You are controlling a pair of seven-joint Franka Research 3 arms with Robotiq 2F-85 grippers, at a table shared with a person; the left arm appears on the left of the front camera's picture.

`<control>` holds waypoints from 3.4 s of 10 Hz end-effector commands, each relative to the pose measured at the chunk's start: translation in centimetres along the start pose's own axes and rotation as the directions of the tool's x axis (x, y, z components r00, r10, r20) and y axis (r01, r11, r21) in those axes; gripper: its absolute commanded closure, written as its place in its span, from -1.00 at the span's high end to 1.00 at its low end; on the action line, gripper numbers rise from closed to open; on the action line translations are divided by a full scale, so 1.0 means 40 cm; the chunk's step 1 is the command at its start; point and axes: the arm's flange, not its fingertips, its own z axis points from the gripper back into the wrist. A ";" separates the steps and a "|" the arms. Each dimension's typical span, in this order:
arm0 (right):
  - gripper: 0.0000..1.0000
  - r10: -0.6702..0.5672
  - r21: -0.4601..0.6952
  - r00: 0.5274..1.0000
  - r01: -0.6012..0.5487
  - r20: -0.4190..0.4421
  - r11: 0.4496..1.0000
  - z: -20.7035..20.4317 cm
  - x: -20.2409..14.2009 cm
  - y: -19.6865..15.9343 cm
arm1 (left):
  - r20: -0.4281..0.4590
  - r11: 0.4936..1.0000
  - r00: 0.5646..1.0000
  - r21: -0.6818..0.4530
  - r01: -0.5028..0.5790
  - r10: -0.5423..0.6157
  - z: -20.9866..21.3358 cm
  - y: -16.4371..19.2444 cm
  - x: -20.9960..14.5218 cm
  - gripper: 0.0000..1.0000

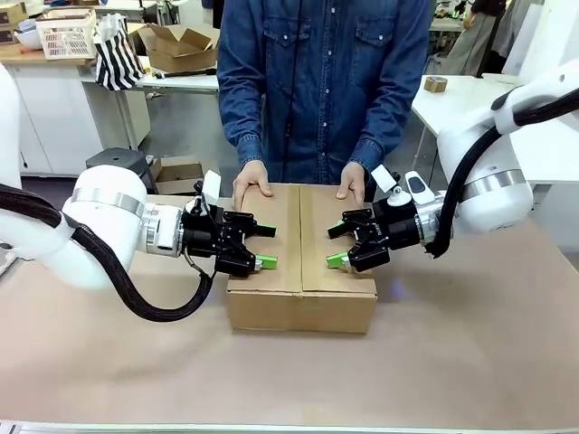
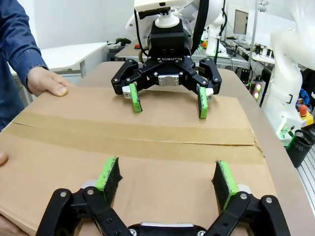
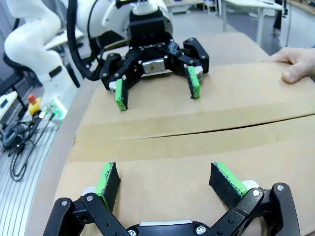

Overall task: Pack the gift set into the box.
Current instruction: Press and hold the closed box until the human finishes sealing it.

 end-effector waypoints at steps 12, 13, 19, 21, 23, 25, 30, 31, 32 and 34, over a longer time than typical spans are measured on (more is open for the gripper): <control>1.00 0.000 0.000 1.000 0.000 0.000 1.000 0.000 0.000 0.000 | 0.000 1.000 1.000 0.000 0.000 0.000 0.000 0.000 0.000 1.00; 1.00 0.000 0.000 1.000 0.000 0.000 1.000 0.000 0.000 0.000 | 0.000 1.000 1.000 0.000 0.000 0.000 0.000 0.000 0.000 1.00; 1.00 0.000 0.000 1.000 0.000 0.000 1.000 0.000 0.000 0.000 | 0.000 1.000 1.000 0.000 0.000 0.000 0.000 0.000 0.000 1.00; 1.00 0.000 0.000 1.000 0.000 0.000 1.000 0.000 0.000 0.000 | 0.000 1.000 1.000 0.000 0.000 0.000 0.000 0.000 0.000 1.00; 1.00 0.000 0.000 1.000 0.000 0.000 1.000 0.000 0.000 0.000 | 0.000 1.000 1.000 0.000 0.000 0.000 0.000 0.000 0.000 1.00; 1.00 0.000 0.000 1.000 0.000 0.000 1.000 0.000 0.000 0.000 | 0.000 1.000 1.000 0.000 0.000 0.000 0.000 0.000 0.000 1.00; 1.00 0.000 0.000 1.000 0.000 0.000 1.000 0.000 0.000 0.000 | 0.000 1.000 1.000 0.000 0.000 0.000 0.000 0.000 0.000 1.00; 1.00 0.000 0.000 1.000 0.000 0.000 1.000 0.000 0.000 0.000 | 0.000 1.000 1.000 0.000 0.000 0.000 0.000 0.000 0.000 1.00; 1.00 0.000 0.000 1.000 0.000 0.000 1.000 0.000 0.000 0.000 | 0.000 1.000 1.000 0.000 0.000 0.000 0.000 0.000 0.000 1.00; 1.00 0.000 0.000 1.000 0.000 0.000 1.000 0.000 0.000 0.000 | 0.000 1.000 1.000 0.000 0.000 0.000 0.000 0.000 0.000 1.00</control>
